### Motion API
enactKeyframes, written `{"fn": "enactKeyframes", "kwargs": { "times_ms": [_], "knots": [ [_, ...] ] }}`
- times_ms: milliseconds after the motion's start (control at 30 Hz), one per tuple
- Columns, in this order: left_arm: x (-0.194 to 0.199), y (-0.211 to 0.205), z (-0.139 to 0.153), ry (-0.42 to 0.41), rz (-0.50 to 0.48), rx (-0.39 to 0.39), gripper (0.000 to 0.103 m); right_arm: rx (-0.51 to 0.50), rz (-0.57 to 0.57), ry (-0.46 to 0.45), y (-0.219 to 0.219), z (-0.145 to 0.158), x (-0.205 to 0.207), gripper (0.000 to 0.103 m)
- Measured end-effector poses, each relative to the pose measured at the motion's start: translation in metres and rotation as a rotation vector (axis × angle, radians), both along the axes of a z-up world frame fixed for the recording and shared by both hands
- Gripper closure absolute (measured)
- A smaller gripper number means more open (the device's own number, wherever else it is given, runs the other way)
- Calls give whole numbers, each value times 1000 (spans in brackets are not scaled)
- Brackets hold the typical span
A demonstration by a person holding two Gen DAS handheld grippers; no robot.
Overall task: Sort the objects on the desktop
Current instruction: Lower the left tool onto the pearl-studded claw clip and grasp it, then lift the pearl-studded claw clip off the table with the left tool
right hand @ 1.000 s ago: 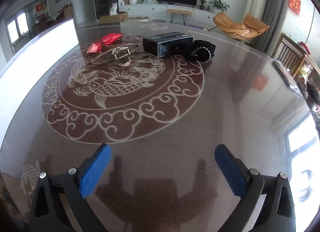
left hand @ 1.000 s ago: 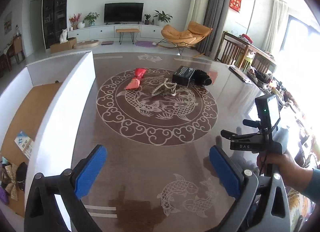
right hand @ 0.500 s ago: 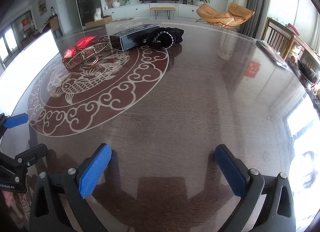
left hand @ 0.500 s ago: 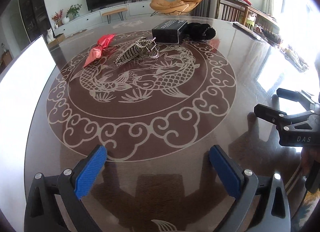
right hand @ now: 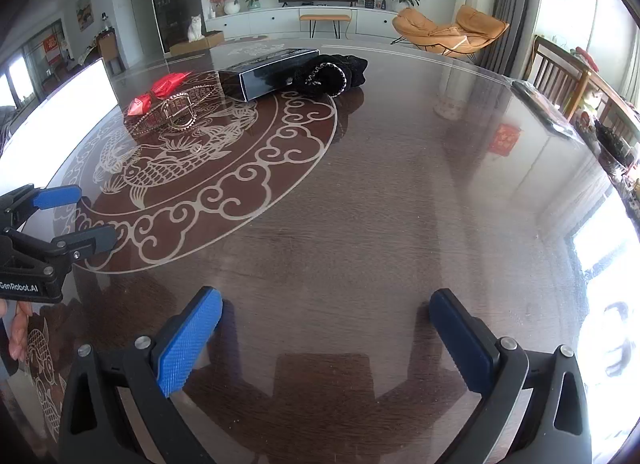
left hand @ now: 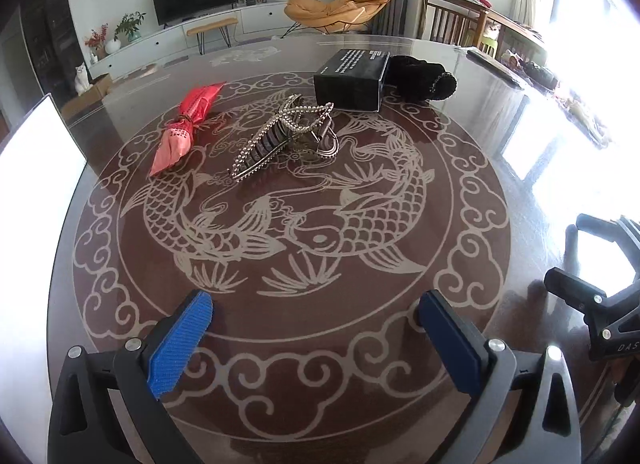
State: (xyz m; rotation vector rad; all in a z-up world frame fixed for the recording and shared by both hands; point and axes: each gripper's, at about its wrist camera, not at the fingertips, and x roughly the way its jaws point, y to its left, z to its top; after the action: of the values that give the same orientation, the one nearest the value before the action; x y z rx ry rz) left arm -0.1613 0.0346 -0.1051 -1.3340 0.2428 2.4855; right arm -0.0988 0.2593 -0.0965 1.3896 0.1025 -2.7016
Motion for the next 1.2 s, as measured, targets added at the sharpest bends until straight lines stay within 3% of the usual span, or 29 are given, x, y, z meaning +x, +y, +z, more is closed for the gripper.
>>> {"fn": "enactKeyframes", "kwargs": {
  "times_ms": [200,400,600,800,833,900,1000,1200],
  "knots": [
    [-44,-2,3,-32,-29,-32,0,0,0,0,0,0,0,0],
    [-83,8,19,40,-52,-36,0,0,0,0,0,0,0,0],
    [-118,30,5,-10,-79,2,0,0,0,0,0,0,0,0],
    [-132,34,5,-3,-31,25,0,-1,0,0,0,0,0,0],
    [-131,35,4,4,-27,15,2,0,0,0,0,0,0,0],
    [-126,36,8,43,-28,9,37,-1,0,0,0,0,0,0],
    [-121,33,11,57,-3,11,57,-1,0,0,0,0,0,0],
    [-93,27,12,72,73,-7,57,-1,0,0,0,0,0,0]
  ]
}}
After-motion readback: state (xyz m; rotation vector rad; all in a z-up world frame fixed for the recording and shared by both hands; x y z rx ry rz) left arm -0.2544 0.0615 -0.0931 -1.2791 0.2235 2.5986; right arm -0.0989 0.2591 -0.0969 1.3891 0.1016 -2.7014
